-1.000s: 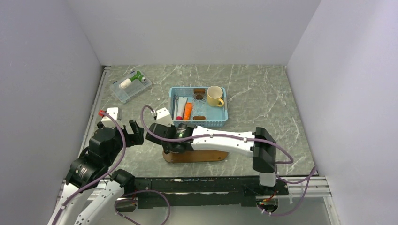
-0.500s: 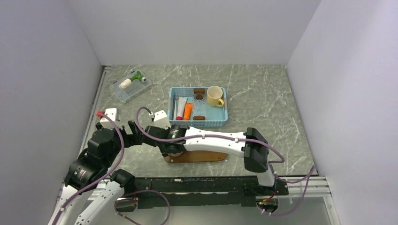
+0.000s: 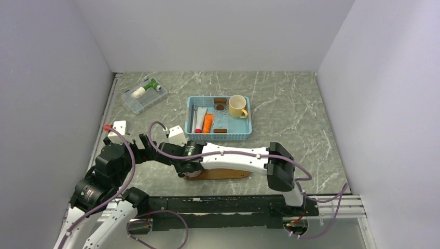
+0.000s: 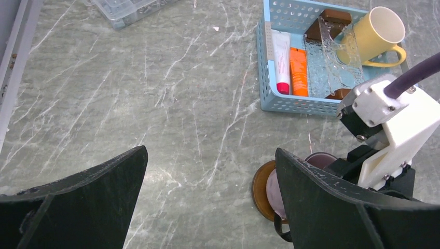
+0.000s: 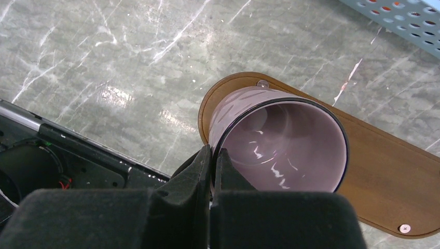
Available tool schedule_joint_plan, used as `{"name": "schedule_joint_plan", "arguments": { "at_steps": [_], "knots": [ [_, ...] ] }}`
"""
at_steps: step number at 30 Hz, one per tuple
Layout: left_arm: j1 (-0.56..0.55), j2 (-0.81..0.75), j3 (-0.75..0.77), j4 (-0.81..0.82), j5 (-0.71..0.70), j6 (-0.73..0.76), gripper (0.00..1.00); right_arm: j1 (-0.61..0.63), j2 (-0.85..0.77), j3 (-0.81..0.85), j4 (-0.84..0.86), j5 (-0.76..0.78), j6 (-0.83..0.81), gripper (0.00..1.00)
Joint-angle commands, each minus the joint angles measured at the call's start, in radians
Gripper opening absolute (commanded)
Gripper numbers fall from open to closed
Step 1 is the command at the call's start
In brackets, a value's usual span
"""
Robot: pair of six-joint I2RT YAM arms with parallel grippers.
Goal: Prepare toiletry sets of a toothbrush and toothpaste on the tray
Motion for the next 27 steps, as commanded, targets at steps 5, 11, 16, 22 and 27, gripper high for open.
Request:
{"name": "schedule_joint_plan", "arguments": {
  "at_steps": [5,11,16,22,27],
  "knots": [
    [0.004,-0.023,0.003,0.002,-0.037,-0.020,0.99,0.010,-0.015,0.034,0.012,0.011,0.025,0.00],
    [0.004,-0.027,0.002,0.001,-0.038,-0.022,0.99,0.012,-0.009,0.033,0.010,0.008,0.032,0.00],
    [0.004,-0.026,0.001,0.001,-0.038,-0.021,0.99,0.011,-0.005,0.026,0.012,0.008,0.037,0.00],
    [0.005,-0.025,0.003,0.002,-0.038,-0.021,0.99,0.010,0.002,0.015,0.016,0.011,0.039,0.00],
    [0.005,-0.025,0.002,0.001,-0.038,-0.022,0.99,0.010,0.014,0.015,0.018,0.012,0.042,0.01]
  ]
}}
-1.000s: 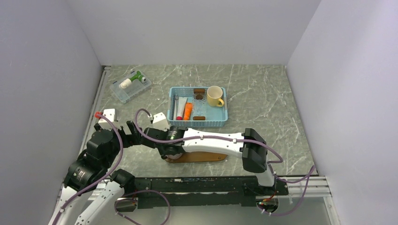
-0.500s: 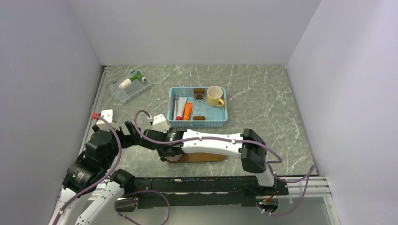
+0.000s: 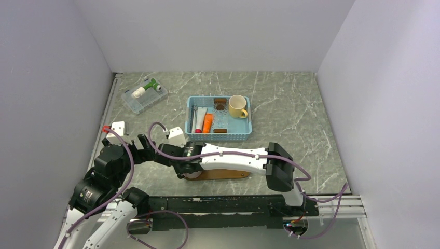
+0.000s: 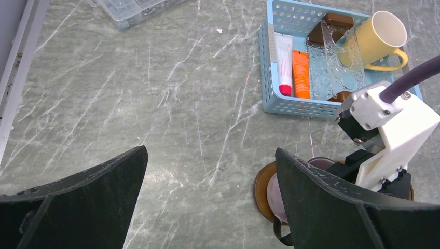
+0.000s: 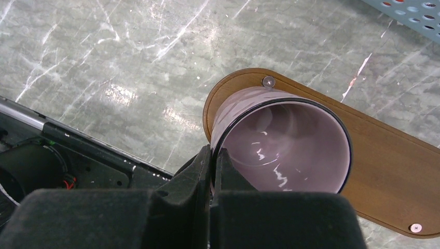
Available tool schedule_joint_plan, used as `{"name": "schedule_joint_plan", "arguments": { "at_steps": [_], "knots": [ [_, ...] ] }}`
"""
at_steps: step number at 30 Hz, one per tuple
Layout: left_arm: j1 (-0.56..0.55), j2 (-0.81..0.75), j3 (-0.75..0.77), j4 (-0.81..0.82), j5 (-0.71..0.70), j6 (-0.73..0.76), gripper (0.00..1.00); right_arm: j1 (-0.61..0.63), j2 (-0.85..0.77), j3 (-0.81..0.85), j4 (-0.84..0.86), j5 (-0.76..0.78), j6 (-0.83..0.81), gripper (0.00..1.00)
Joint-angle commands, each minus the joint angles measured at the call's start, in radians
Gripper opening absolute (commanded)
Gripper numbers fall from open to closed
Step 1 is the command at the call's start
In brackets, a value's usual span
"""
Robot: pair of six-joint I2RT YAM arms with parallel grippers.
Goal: Prepare toiletry sets of a toothbrush and toothpaste on the tray
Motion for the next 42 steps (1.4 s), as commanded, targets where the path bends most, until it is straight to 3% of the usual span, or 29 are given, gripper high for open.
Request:
{"name": "schedule_joint_plan", "arguments": {
  "at_steps": [1,22,42],
  "knots": [
    [0.005,-0.010,0.002,0.012,-0.020,-0.012,0.99,0.003,0.006,0.016,0.019,0.023,0.015,0.02],
    [0.004,-0.006,0.002,0.010,-0.024,-0.013,0.99,0.003,-0.045,0.001,0.045,0.057,0.023,0.32],
    [0.004,0.019,0.001,0.011,-0.020,-0.014,0.99,-0.076,-0.280,-0.122,0.040,0.223,-0.059,0.36]
  ]
}}
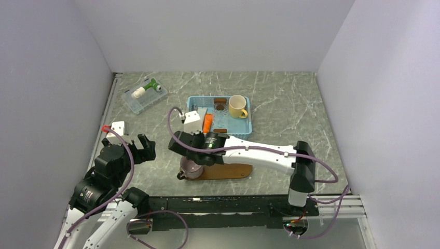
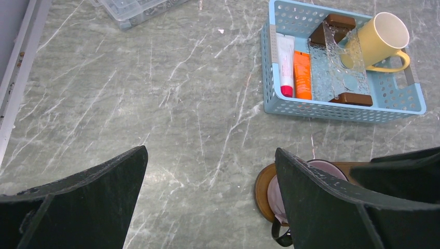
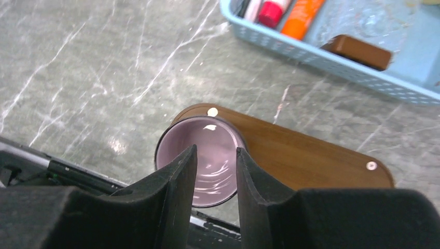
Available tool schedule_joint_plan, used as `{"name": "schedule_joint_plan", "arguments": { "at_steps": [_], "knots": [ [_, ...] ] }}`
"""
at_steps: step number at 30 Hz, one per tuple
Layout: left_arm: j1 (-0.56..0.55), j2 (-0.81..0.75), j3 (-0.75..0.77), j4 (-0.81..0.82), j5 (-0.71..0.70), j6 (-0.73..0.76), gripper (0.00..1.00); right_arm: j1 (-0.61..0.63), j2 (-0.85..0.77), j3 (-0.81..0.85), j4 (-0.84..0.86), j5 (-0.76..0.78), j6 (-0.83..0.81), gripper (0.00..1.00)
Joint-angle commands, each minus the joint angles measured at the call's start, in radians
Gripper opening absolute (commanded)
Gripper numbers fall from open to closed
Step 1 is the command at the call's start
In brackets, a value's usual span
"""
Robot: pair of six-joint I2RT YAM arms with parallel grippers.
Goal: Prepare toiletry sets of a toothbrush and toothpaste on the tray
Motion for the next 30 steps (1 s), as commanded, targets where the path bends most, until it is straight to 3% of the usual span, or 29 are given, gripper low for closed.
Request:
{"name": "schedule_joint_plan", "arguments": {
  "at_steps": [1,13,30],
  "knots": [
    [0.005,0.021,0.001,0.011,-0.013,-0.011,0.99,-0.053,-0.097,-0.027,0.018,0.072,-0.041,0.36],
    [0.010,0.050,0.001,0.020,0.007,0.000,0.99,-0.281,-0.170,-0.125,0.148,0.005,-0.191,0.45],
    [0.023,0.069,-0.003,0.031,0.038,0.011,0.99,-0.478,0.073,-0.008,0.227,-0.103,-0.246,0.48]
  ]
}}
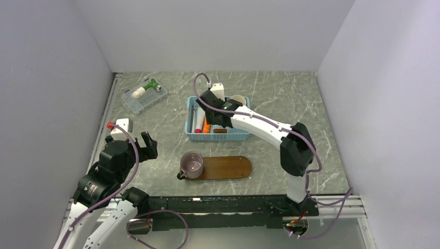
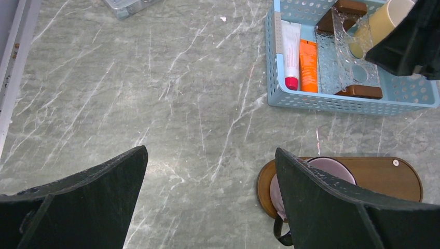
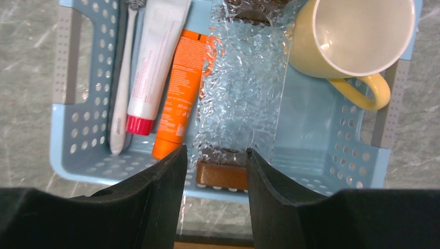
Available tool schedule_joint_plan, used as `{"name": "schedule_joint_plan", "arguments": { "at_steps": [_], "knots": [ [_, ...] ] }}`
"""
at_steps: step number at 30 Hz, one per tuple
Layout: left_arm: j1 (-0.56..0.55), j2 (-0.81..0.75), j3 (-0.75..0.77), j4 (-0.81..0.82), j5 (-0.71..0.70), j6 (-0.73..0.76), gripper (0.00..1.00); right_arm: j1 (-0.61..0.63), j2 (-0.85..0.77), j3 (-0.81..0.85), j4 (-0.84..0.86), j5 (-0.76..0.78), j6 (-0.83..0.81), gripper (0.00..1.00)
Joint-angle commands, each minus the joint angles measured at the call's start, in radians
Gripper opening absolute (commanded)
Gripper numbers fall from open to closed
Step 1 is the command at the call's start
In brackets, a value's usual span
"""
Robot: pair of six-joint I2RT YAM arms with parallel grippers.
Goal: Prepare toiletry sets of a toothbrush and toothpaste on the tray
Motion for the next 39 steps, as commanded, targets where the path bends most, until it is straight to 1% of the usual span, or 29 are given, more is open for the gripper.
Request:
{"name": "schedule_joint_plan", "arguments": {
  "at_steps": [1,12,24,34,39],
  "knots": [
    [0.007,0.010,-0.002,0.030,0.018,0.007,0.99,-0.030,0.039,0.070,0.038,-0.023,0.000,0.49],
    [0.007,0.004,-0.004,0.033,0.023,0.008,0.99,-0.059,0.157,0.146,0.059,-0.053,0.032,0.51],
    [0.011,0.004,-0.005,0.038,0.035,0.015,0.99,-0.094,0.204,0.152,0.084,-0.076,0.056,0.52],
    [0.020,0.007,-0.006,0.044,0.050,0.022,0.99,-0.105,0.262,0.201,0.081,-0.092,0.059,0.52],
    [0.024,0.011,-0.006,0.047,0.059,0.025,0.99,-0.109,0.271,0.200,0.087,-0.088,0.059,0.52]
  ]
}}
